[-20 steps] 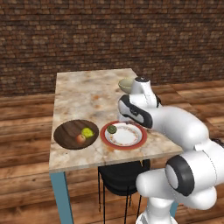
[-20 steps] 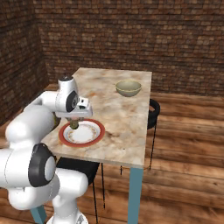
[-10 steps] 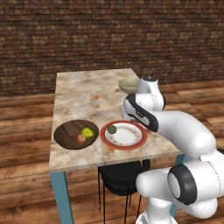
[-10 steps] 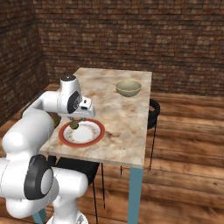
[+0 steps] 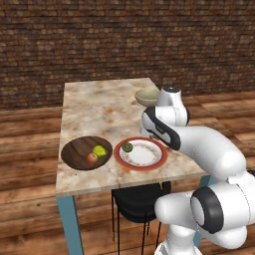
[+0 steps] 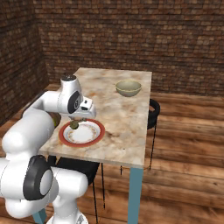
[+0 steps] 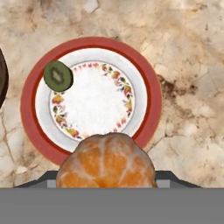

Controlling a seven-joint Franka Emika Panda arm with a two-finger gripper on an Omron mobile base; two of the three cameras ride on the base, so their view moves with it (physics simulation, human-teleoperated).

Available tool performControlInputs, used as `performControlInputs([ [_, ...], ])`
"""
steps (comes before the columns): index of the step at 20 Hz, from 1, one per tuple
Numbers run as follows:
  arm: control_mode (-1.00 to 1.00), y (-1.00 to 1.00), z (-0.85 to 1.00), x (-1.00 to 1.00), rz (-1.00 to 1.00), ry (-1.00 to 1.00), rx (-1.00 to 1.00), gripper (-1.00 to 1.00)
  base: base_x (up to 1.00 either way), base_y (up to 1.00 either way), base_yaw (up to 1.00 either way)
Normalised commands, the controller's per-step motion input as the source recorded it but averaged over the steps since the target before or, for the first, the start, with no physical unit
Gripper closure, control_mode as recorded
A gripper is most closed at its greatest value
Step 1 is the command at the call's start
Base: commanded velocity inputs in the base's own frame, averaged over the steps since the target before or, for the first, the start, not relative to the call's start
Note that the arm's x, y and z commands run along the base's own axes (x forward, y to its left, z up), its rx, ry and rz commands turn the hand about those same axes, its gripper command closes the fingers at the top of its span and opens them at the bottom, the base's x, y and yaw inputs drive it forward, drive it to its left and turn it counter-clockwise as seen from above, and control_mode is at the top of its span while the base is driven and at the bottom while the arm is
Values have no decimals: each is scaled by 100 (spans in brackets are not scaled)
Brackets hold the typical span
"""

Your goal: Take the fruits from the plate on the dining counter and place two fruits in each bowl.

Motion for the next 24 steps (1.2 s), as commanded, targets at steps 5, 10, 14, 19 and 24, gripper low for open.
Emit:
performControlInputs([
  [5, 100, 0, 0, 0, 0, 0, 0, 100, -41, -57, -3],
  [10, 100, 0, 0, 0, 0, 0, 0, 100, -28, -100, -2],
  [14, 100, 0, 0, 0, 0, 0, 0, 100, 24, -100, 7],
  [19, 100, 0, 0, 0, 0, 0, 0, 100, 30, -100, 37],
  [24, 100, 0, 0, 0, 0, 0, 0, 100, 2, -97, 68],
])
